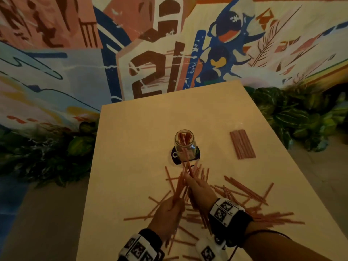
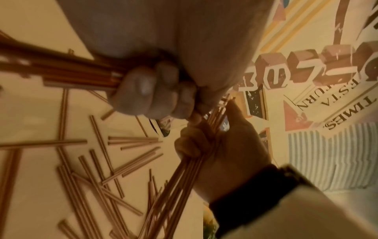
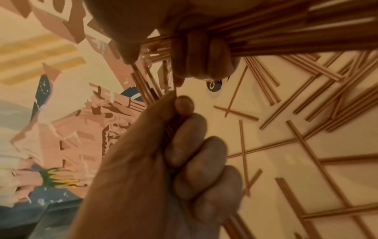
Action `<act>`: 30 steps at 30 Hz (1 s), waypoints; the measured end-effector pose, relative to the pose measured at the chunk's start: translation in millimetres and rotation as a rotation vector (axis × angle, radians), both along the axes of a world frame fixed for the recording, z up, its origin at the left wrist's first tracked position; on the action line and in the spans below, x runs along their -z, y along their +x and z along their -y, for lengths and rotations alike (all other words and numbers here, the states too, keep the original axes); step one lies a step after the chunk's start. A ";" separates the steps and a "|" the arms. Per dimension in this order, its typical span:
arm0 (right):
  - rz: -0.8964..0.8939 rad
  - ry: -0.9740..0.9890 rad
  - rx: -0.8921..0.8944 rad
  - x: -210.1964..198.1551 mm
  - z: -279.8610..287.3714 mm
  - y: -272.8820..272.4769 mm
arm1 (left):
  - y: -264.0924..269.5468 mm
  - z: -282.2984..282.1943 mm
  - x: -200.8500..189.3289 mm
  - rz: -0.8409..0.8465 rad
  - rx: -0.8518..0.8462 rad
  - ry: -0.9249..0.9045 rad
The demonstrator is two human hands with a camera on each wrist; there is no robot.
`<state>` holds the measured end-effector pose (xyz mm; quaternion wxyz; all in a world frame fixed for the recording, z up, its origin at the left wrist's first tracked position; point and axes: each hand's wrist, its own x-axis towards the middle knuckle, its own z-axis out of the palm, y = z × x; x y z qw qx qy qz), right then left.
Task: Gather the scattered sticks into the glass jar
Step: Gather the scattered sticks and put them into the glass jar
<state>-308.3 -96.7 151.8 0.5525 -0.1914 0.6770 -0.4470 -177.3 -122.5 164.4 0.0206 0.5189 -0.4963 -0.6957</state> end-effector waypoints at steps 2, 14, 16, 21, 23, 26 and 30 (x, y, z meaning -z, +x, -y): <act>0.027 -0.021 0.028 -2.0 0.2 -0.3 | -5.6 -4.6 -4.0 -0.010 0.035 0.040; 0.001 -0.160 0.118 7.9 -10.1 -6.5 | -2.2 -8.8 -6.2 -0.016 -0.003 0.000; -0.036 -0.164 0.118 9.7 -9.4 -6.0 | -1.0 -8.4 -4.3 -0.010 -0.027 -0.013; -0.033 -0.100 0.113 14.7 -7.3 -6.5 | 3.3 -7.0 -0.1 0.007 -0.109 0.014; -0.011 -0.087 0.126 12.4 -6.9 -4.5 | 4.4 -5.9 0.0 0.017 -0.135 0.015; 0.035 -0.054 0.153 8.8 -4.2 -1.2 | 3.2 -2.2 -3.2 0.040 -0.154 0.061; 0.087 -0.016 0.141 6.0 2.8 2.3 | -0.1 -1.0 -7.8 0.097 -0.045 0.078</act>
